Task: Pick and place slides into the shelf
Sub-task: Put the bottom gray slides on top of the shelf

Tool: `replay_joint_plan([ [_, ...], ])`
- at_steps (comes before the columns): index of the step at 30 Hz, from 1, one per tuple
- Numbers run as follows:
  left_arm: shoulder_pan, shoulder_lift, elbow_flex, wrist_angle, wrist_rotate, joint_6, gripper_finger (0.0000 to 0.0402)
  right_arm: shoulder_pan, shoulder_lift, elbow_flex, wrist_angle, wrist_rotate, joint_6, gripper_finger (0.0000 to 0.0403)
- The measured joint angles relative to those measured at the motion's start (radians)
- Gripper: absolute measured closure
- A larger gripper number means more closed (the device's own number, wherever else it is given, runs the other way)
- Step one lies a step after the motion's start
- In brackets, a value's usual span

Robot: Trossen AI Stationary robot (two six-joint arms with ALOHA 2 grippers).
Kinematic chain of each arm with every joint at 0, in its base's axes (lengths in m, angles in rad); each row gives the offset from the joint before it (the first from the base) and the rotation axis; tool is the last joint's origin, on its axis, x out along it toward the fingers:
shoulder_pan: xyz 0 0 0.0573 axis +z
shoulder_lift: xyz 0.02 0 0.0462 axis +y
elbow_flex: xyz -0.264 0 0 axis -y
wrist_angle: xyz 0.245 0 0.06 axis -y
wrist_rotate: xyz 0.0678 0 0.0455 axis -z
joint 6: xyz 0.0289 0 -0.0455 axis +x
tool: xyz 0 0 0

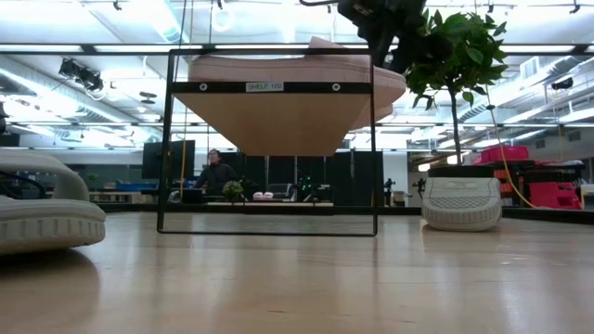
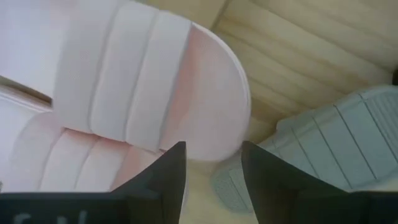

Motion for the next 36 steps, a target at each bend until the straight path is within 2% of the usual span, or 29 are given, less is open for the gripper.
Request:
replay_joint_plan([
  [6, 0.0, 0.0, 0.0, 0.0, 0.0, -0.002, 0.0341, -0.012, 0.0, 0.0, 0.014, 0.099, -0.061, 0.0245],
  [10, 0.0, 0.0, 0.0, -0.013, 0.0, -0.01, 0.0341, -0.031, 0.0, 0.0, 0.009, 0.103, -0.081, 0.0245],
  [14, 0.0, 0.0, 0.0, -0.065, 0.0, -0.037, 0.0349, -0.005, -0.001, 0.0, -0.072, 0.074, -0.09, 0.0245],
  [18, 0.0, 0.0, 0.0, -0.105, 0.0, -0.062, 0.0355, 0.064, -0.001, 0.0, -0.204, 0.134, -0.101, 0.0245],
  [23, 0.0, 0.0, 0.0, -0.126, 0.0, -0.089, 0.0361, 0.164, -0.022, 0.0, -0.349, 0.252, -0.025, 0.0245],
  [29, 0.0, -0.005, 0.0, -0.204, 0.0, -0.173, 0.0362, 0.311, -0.088, -0.019, -0.359, 0.369, 0.097, 0.0245],
  [36, -0.009, -0.006, 0.0, -0.359, 0.0, -0.35, 0.0365, 0.485, -0.19, -0.115, -0.352, 0.477, 0.317, 0.0245],
])
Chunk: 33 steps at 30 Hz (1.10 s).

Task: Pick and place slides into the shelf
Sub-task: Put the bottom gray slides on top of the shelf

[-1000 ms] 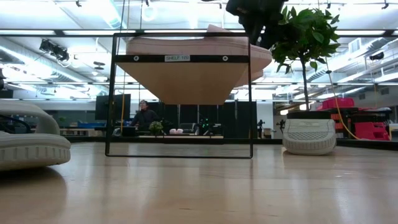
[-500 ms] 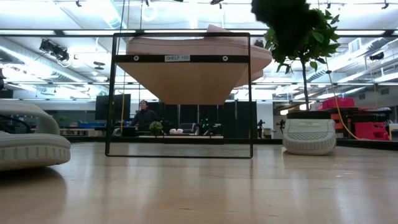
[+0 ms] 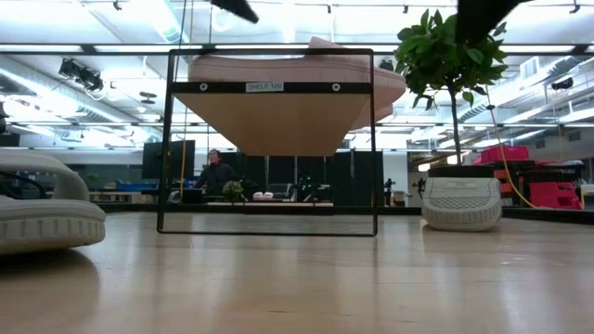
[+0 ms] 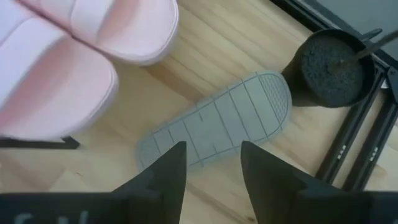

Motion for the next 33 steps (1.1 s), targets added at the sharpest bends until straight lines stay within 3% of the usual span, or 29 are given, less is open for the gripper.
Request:
replay_joint_plan([
  [4, -0.013, 0.0, 0.0, -0.101, 0.0, -0.168, 0.0367, 0.086, -0.048, -0.082, 0.001, 0.06, 0.094, 0.0245],
  [11, -0.062, 0.0, 0.0, -0.261, 0.0, -0.636, 0.0361, 0.184, -0.086, -0.238, 0.011, 0.077, 0.2, 0.0245],
  [22, -0.238, -0.001, -0.006, -0.464, -0.026, -1.065, 0.0376, 0.319, -0.088, -0.39, 0.05, 0.072, 0.285, 0.0245],
  [30, -0.405, 0.0, -0.204, -0.475, -0.015, -1.308, 0.0361, 0.48, -0.088, -0.394, 0.055, 0.073, 0.44, 0.0245],
  [33, -0.446, 0.0, -0.309, -0.455, 0.041, -1.359, 0.035, 0.535, -0.088, -0.394, 0.064, 0.073, 0.494, 0.0245],
])
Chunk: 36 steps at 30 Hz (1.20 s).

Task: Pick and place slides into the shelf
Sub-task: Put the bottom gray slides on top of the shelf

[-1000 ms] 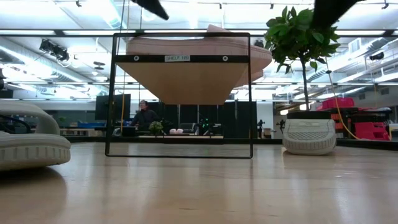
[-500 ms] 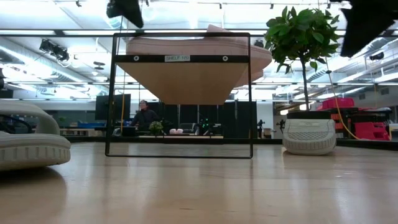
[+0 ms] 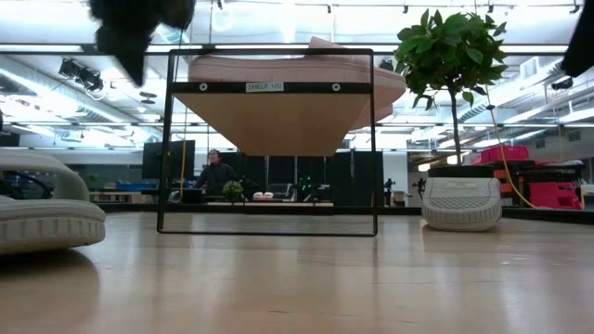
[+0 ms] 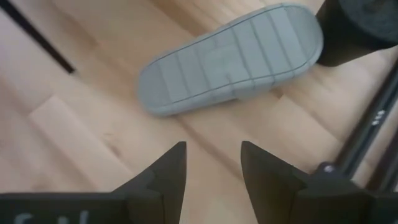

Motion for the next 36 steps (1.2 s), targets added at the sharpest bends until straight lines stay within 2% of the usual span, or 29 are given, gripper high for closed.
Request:
replay_joint_plan([
  [7, -0.042, -0.002, -0.19, 0.147, 0.161, -0.037, 0.0317, 0.087, 0.0, 0.0, 0.057, 0.001, 0.07, 0.0245],
  [12, -0.044, -0.002, -0.231, 0.251, 0.329, -0.029, 0.0288, 0.124, 0.0, 0.0, 0.1, 0.0, 0.085, 0.0245],
  [14, -0.053, -0.003, -0.23, 0.262, 0.355, -0.024, 0.0276, 0.136, 0.002, 0.0, 0.12, 0.001, 0.086, 0.0245],
  [18, -0.081, -0.003, -0.23, 0.281, 0.335, -0.028, 0.0256, 0.159, 0.018, 0.0, 0.145, 0.001, 0.097, 0.0245],
  [23, -0.176, -0.033, -0.231, 0.278, 0.182, -0.102, 0.0239, 0.187, 0.05, 0.0, 0.146, 0.0, 0.129, 0.0245],
  [27, -0.262, -0.087, -0.254, 0.276, 0.106, -0.214, 0.0238, 0.196, 0.054, 0.0, 0.147, 0.001, 0.154, 0.0245],
  [30, -0.326, -0.144, -0.304, 0.292, 0.047, -0.313, 0.0245, 0.198, 0.054, 0.0, 0.148, 0.042, 0.159, 0.0245],
  [36, -0.396, -0.29, -0.466, 0.378, 0.027, -0.457, 0.0262, 0.197, 0.054, 0.0, 0.149, 0.094, 0.155, 0.0245],
])
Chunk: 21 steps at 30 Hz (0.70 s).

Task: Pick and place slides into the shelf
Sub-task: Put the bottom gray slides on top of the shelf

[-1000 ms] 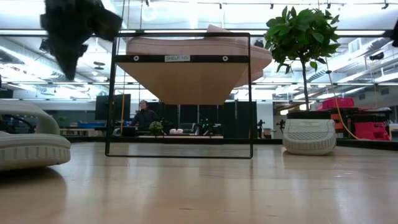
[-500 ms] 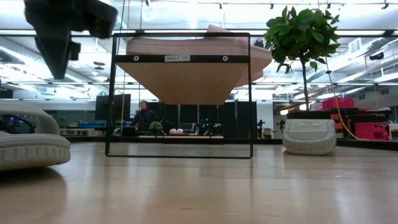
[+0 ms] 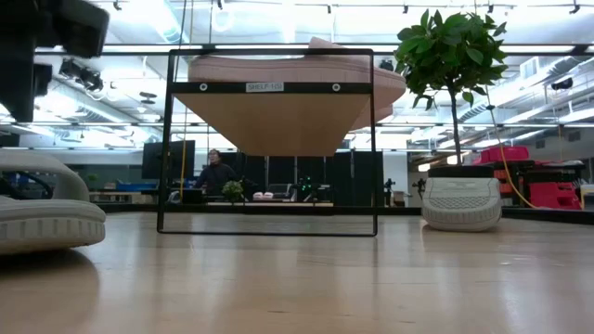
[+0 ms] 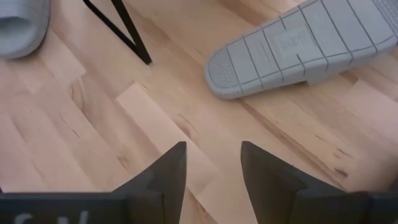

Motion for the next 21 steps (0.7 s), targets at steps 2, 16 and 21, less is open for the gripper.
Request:
replay_joint_plan([
  [2, -0.002, -0.053, -0.065, 0.067, -0.001, -0.029, 0.0267, 0.0, 0.0, 0.0, 0.0, 0.011, 0.001, 0.0245],
  [16, -0.067, -0.142, -0.335, 0.47, 0.04, -0.167, 0.0261, 0.0, 0.0, 0.0, 0.03, 0.059, 0.006, 0.0245],
  [21, -0.085, -0.142, -0.338, 0.495, 0.04, -0.166, 0.0236, 0.0, 0.0, 0.0, 0.03, 0.074, 0.006, 0.0245],
])
